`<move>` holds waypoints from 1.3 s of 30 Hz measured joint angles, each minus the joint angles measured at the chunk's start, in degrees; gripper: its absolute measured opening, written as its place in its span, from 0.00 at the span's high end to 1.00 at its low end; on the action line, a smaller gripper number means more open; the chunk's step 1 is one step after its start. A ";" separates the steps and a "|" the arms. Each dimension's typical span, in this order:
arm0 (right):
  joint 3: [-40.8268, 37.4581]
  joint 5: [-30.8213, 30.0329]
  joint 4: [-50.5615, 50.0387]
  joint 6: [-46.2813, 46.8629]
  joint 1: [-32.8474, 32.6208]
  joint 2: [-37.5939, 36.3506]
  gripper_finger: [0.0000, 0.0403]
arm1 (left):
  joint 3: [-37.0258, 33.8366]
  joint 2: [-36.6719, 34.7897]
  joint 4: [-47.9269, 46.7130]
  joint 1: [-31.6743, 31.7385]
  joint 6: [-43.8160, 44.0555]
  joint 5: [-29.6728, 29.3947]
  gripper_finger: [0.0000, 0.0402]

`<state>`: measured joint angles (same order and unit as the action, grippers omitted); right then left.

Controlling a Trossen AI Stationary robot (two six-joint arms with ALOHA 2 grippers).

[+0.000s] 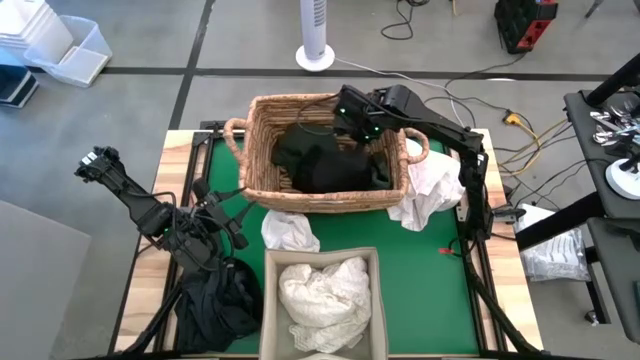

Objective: Sort clothes
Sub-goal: Put the white underwear into the white laundry organizer

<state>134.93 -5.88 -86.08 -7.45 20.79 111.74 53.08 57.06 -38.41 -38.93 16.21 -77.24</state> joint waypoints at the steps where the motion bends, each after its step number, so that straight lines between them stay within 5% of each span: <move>1: 0.00 -0.70 -0.63 0.01 0.00 0.00 0.35 | 0.00 0.01 0.00 0.02 0.16 -0.01 0.61; 15: 0.00 -8.76 -2.13 -2.64 -0.63 -1.96 0.95 | 0.00 1.16 -0.07 0.02 0.46 -0.07 0.61; 27: -0.03 -8.71 -0.87 -1.20 -3.47 -11.66 0.97 | 0.00 1.18 -0.03 0.02 1.67 -0.06 0.61; 39: -0.30 -8.68 1.16 1.92 -15.22 -19.86 0.97 | 0.00 1.18 0.02 0.02 1.91 0.26 0.61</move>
<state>134.63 -14.56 -84.91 -5.53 5.57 91.88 53.08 58.24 -38.39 -38.92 18.12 -76.98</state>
